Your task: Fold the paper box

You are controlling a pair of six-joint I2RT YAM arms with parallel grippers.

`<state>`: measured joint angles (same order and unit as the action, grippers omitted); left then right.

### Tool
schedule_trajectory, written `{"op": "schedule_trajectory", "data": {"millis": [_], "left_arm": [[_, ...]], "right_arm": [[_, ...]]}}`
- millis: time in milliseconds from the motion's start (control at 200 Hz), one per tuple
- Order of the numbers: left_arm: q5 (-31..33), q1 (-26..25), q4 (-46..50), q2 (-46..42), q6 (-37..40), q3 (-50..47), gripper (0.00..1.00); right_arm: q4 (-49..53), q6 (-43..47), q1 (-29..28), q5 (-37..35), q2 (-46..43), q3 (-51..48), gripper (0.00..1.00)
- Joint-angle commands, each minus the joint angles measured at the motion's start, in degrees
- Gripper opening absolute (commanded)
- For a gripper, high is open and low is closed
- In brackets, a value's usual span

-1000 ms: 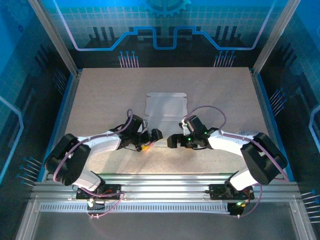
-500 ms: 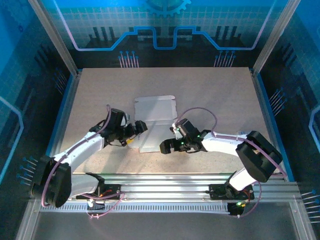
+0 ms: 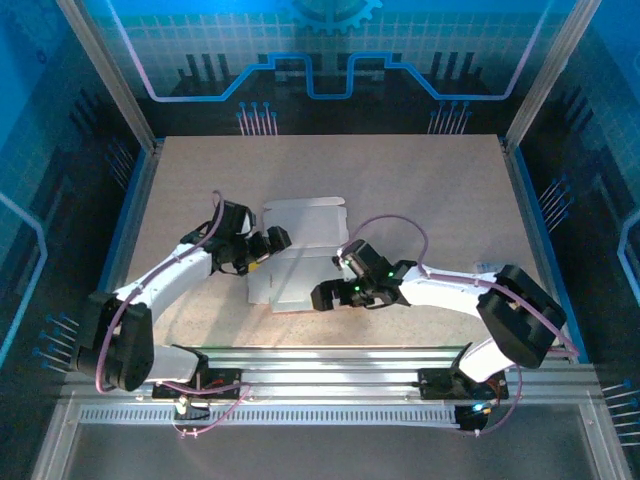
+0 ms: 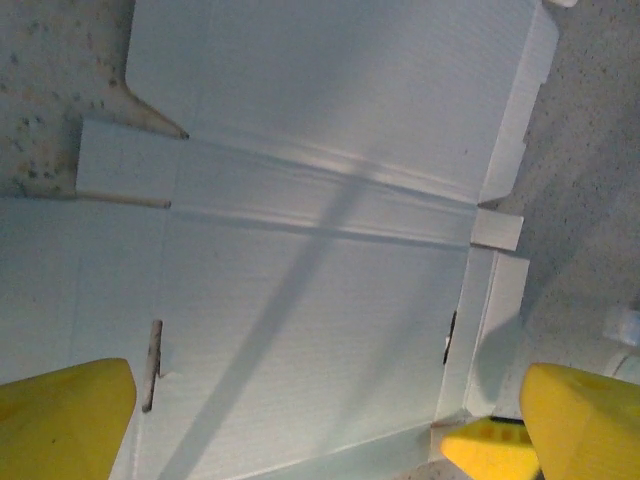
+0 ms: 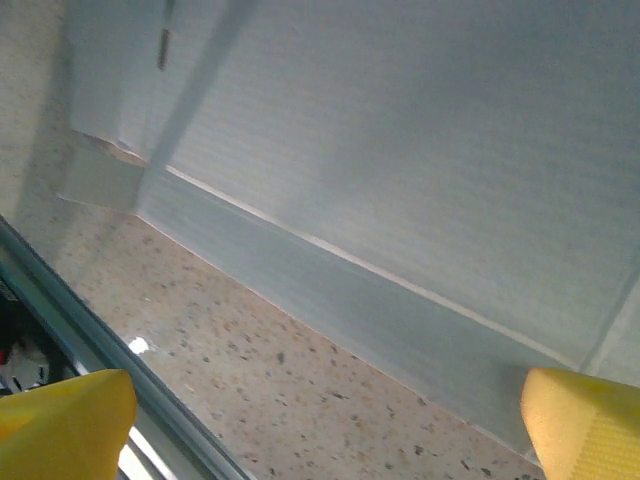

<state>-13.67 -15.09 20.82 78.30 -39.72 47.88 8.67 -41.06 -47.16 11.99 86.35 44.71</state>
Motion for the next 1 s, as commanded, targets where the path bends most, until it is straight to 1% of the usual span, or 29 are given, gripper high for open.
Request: {"op": "schedule_trajectory", "data": {"millis": [0,95,275,420,600,826,986,996], "left_arm": [[2.8,0.7,3.1,2.5,3.4,3.6,0.99],[3.2,0.9,3.2,4.4,4.1,4.6,0.99],[4.1,2.2,3.7,8.4,5.6,6.6,0.99],[3.8,3.1,3.3,11.8,6.8,8.2,0.99],[4.3,3.5,3.1,14.4,7.9,9.3,1.00],[5.0,4.2,3.1,17.1,8.8,9.7,0.99],[3.9,4.4,2.1,18.8,8.9,9.7,0.99],[3.7,4.4,1.9,18.9,9.0,9.8,0.99]], "right_arm": [[4.0,3.0,1.0,-1.9,-1.3,5.0,1.00],[5.3,4.2,2.5,-2.7,0.1,7.9,1.00],[4.2,4.8,5.4,-1.8,5.1,10.4,1.00],[2.9,5.1,6.2,-0.9,9.5,11.5,1.00],[0.7,4.4,6.4,-0.3,12.4,10.6,1.00],[-1.3,3.3,6.4,-0.6,13.3,7.3,1.00],[-2.3,3.0,6.5,-0.9,13.8,6.0,1.00],[-2.4,2.9,6.5,-1.0,13.8,4.8,1.00]]}}
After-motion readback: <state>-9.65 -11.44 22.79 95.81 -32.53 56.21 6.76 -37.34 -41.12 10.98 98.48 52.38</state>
